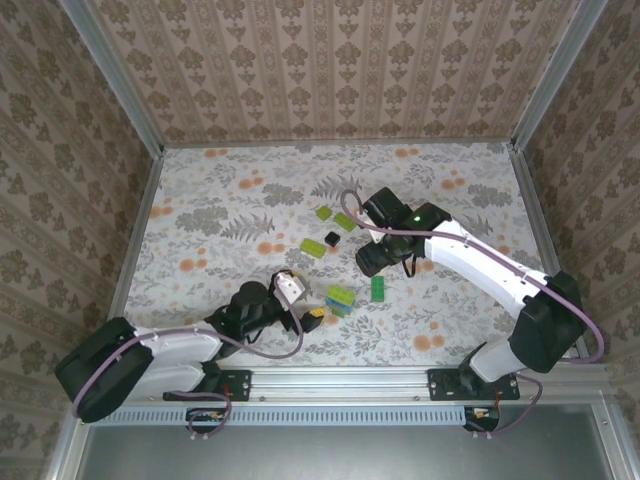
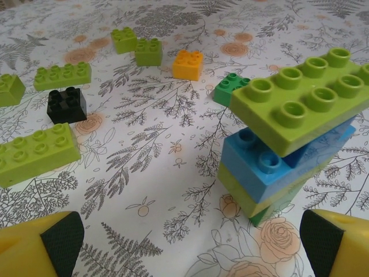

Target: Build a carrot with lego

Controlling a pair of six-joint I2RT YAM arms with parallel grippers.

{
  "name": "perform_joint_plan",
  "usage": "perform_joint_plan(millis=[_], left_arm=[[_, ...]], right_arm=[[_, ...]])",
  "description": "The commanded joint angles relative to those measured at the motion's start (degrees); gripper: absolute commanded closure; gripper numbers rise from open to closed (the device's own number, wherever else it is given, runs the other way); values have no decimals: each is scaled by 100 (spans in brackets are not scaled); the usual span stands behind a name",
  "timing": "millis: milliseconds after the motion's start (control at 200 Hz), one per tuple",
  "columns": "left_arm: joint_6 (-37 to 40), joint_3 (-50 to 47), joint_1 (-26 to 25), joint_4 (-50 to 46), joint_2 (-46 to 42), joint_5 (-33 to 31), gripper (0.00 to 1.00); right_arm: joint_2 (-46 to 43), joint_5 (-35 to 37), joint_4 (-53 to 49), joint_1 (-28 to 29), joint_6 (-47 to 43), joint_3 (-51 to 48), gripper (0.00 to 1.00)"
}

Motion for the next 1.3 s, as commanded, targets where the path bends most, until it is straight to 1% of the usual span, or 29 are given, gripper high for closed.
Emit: perform_joint_plan(millis=[0,115,265,295,310,335,575,760,1040,1295], left_arm=[[126,288,313,574,410,1214,0],[135,449,456,882,990,1778,0],[4,441,732,1617,1581,2414,0],[-37,445,783,1721,1646,2493,0],[-48,450,795,1765,1669,2674,0],[-60,467,818,1810,1712,2784,0],[-60,732,820,1909,1894,3422,0],[55,953,815,1802,2096,3587,0],[-15,1258,815,2079,2673,4002,0],[-52,1292,780,2279,2799,4186,0]], right_arm=[[199,-55,-11,-69,106,51,22],[339,-60,-72,-133,105,165,21],[549,-69,-153,-247,71,323,22],[592,-74,-173,-266,65,352,22],[613,-70,-181,-275,63,367,22],[644,-69,-192,-281,59,381,22],[811,-113,-154,-397,45,360,22],[812,-139,-158,-444,32,322,22],[808,-225,-96,-569,30,217,22],[888,-254,-61,-600,47,197,23]])
